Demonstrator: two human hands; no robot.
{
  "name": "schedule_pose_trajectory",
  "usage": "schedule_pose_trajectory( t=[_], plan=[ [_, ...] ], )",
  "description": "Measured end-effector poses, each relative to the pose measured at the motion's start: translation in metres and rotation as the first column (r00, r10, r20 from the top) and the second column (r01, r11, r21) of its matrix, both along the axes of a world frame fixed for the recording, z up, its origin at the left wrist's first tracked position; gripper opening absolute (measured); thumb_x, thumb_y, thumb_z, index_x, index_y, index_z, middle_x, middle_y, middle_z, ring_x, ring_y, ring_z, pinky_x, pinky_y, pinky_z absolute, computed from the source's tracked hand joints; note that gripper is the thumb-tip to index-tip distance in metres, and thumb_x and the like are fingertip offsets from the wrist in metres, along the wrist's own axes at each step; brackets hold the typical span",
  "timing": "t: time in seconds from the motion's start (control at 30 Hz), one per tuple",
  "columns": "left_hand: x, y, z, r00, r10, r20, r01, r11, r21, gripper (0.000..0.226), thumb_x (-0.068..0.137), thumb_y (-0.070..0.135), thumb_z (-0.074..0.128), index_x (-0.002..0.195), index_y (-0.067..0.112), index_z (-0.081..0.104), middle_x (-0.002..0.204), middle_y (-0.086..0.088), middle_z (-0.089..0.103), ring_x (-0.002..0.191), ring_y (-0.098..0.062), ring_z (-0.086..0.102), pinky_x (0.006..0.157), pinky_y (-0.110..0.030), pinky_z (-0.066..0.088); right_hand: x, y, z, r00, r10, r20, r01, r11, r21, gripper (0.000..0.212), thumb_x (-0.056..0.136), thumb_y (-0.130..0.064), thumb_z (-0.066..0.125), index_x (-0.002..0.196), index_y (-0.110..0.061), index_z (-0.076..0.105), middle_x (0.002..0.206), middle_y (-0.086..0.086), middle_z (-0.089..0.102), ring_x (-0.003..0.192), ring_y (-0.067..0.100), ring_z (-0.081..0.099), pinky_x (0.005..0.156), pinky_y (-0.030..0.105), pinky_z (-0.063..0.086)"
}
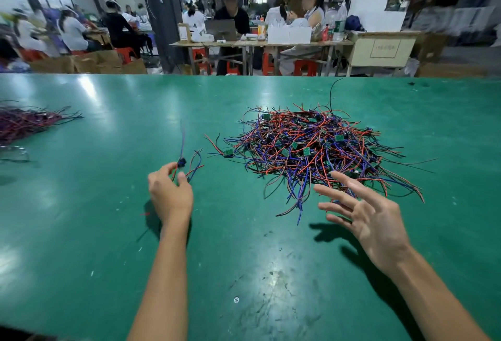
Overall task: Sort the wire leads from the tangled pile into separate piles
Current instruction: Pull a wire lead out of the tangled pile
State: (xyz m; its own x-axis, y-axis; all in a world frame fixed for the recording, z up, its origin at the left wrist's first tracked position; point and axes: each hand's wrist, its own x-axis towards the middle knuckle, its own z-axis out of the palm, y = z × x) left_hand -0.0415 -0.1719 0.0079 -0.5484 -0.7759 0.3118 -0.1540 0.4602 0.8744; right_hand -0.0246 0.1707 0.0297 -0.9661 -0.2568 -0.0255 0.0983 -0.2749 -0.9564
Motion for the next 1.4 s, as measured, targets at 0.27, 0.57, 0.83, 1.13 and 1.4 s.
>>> schedule_pose_trajectory(
  t=[0.27, 0.57, 0.83, 1.13, 1.4],
  plan=[
    [0.005, 0.000, -0.002, 0.990, 0.093, -0.106, -0.091, 0.996, 0.021, 0.026, 0.090, 0.006, 0.067, 0.116, 0.004, 0.064, 0.110, -0.016, 0.072, 0.103, -0.032, 0.066, 0.092, -0.036, 0.046, 0.005, -0.007, -0.002, 0.998, 0.063, 0.004, -0.063, 0.997, 0.044, 0.054, 0.084, -0.040, 0.052, 0.135, -0.022, 0.055, 0.120, 0.012, 0.073, 0.087, 0.022, 0.069, 0.085, 0.040, 0.049],
    [0.007, -0.003, 0.016, 0.923, 0.221, -0.315, -0.192, 0.974, 0.121, 0.024, 0.092, 0.013, 0.064, 0.114, 0.006, 0.072, 0.109, -0.012, 0.073, 0.085, -0.016, 0.067, 0.082, -0.024, 0.047, 0.010, -0.015, -0.003, 0.993, 0.120, -0.004, -0.118, 0.983, 0.142, 0.052, 0.083, -0.037, 0.059, 0.132, -0.021, 0.056, 0.117, 0.009, 0.074, 0.088, 0.022, 0.070, 0.081, 0.034, 0.052],
    [0.025, 0.110, 0.026, 0.755, -0.464, -0.463, 0.242, 0.854, -0.461, 0.015, 0.093, 0.015, 0.073, 0.107, 0.017, 0.076, 0.092, 0.009, 0.070, 0.067, 0.006, 0.048, 0.066, -0.011, 0.037, 0.014, -0.045, -0.005, 0.990, 0.127, -0.057, -0.120, 0.987, 0.110, 0.048, 0.093, -0.051, 0.060, 0.130, -0.020, 0.060, 0.122, 0.003, 0.073, 0.112, 0.020, 0.070, 0.095, 0.034, 0.057],
    [0.037, 0.161, 0.000, 0.603, -0.766, -0.224, 0.628, 0.629, -0.458, 0.031, 0.093, 0.023, 0.072, 0.121, 0.033, 0.065, 0.104, 0.021, 0.072, 0.080, 0.004, 0.070, 0.060, -0.017, 0.046, 0.011, -0.042, -0.004, 0.967, -0.213, -0.143, 0.190, 0.969, -0.158, 0.023, 0.099, -0.020, 0.054, 0.114, -0.010, 0.068, 0.113, 0.004, 0.075, 0.111, 0.016, 0.069, 0.091, 0.026, 0.057],
    [0.030, 0.161, 0.000, 0.654, -0.740, -0.159, 0.731, 0.672, -0.120, 0.017, 0.089, 0.030, 0.076, 0.102, 0.040, 0.069, 0.079, 0.015, 0.074, 0.065, -0.003, 0.064, 0.056, -0.013, 0.037, 0.000, -0.017, 0.009, 0.898, -0.439, -0.019, 0.432, 0.889, -0.151, 0.019, 0.098, -0.025, 0.061, 0.112, -0.015, 0.070, 0.103, -0.001, 0.077, 0.081, 0.009, 0.072, 0.066, 0.022, 0.059]
  ],
)
